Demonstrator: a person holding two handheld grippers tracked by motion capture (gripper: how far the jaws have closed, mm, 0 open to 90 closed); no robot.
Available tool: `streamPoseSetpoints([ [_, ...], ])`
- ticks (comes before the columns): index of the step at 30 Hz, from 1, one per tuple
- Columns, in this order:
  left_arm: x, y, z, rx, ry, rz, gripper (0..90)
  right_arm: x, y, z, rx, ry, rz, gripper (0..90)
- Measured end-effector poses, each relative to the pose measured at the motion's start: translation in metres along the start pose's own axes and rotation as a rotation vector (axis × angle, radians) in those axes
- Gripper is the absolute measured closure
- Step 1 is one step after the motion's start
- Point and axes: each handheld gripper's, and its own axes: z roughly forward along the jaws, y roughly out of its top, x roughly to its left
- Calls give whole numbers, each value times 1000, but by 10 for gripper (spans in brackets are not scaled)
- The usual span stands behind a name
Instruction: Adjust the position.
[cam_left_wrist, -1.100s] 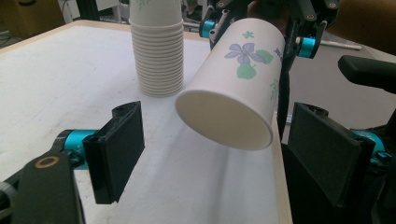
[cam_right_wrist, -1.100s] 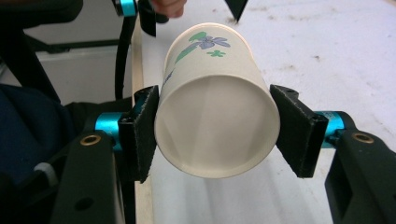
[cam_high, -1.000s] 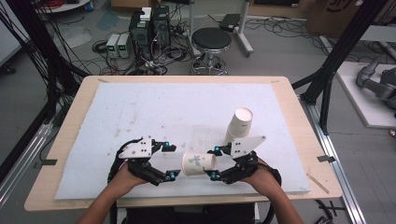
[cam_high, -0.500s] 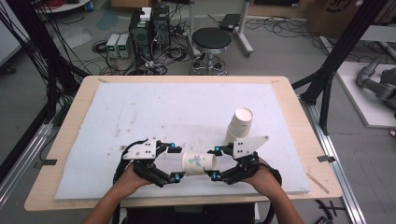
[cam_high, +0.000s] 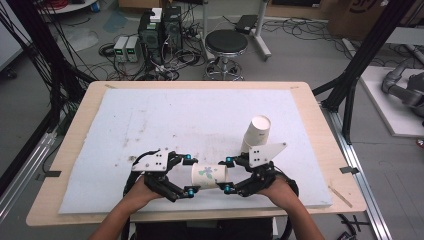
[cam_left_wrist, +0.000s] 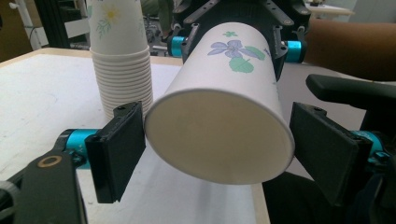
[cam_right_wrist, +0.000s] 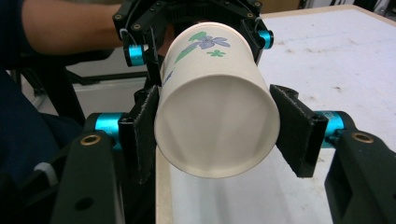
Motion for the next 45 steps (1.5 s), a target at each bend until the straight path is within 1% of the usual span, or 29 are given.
streamPoseSetpoints([
  [3, 0, 1, -1, -19, -3, 7, 207, -3, -1, 1, -24, 21, 17, 377],
  [4, -1, 1, -2, -23, -4, 3, 216, -4, -1, 1, -37, 38, 30, 377],
  [5, 0, 1, -2, -30, -5, 0, 217, -4, -2, 1, -42, 40, 35, 377],
  [8, 1, 1, -3, -31, -8, -19, 241, -7, -4, 2, -60, 51, 51, 377],
  [13, 1, 4, -6, -17, -12, -32, 273, -7, -4, 4, -43, 57, 63, 377],
  [19, 3, 8, -10, 0, -14, -39, 296, -7, -2, 5, -36, 53, 71, 366],
  [20, 3, 9, -11, 2, -15, -41, 298, -7, -1, 5, -33, 53, 74, 355],
  [22, 4, 11, -13, 12, -8, -47, 299, -6, 0, 5, -27, 46, 90, 287],
  [24, 5, 12, -15, 26, 0, -52, 299, -6, 2, 4, -25, 25, 96, 244],
  [25, 5, 13, -16, 36, 2, -51, 299, -6, 3, 3, -23, 6, 95, 218],
  [27, 6, 17, -19, 67, 19, -49, 301, -6, 6, 1, -15, -9, 94, 214],
  [28, 6, 18, -19, 79, 25, -47, 303, -6, 8, 1, -11, -24, 87, 214],
  [30, 6, 22, -20, 115, 30, -38, 303, -6, 11, 1, 9, -46, 73, 214],
  [32, 7, 26, -21, 154, 42, -33, 305, -5, 15, 2, 21, -55, 61, 214],
  [33, 7, 29, -21, 178, 43, -28, 305, -5, 18, 2, 31, -66, 48, 214],
  [34, 7, 30, -21, 184, 46, -29, 306, -4, 20, 4, 44, -77, 33, 214],
  [36, 7, 34, -21, 212, 46, -24, 307, -4, 24, 7, 65, -89, 20, 214],
  [38, 7, 39, -21, 246, 42, -29, 308, -4, 27, 10, 93, -90, 5, 214],
  [39, 8, 42, -21, 266, 47, -27, 309, -4, 28, 12, 100, -86, 5, 214],
  [41, 8, 46, -21, 290, 49, -26, 309, -5, 30, 15, 112, -87, -8, 214],
  [45, 10, 52, -21, 350, 49, -14, 310, -6, 34, 19, 128, -86, -18, 214],
])
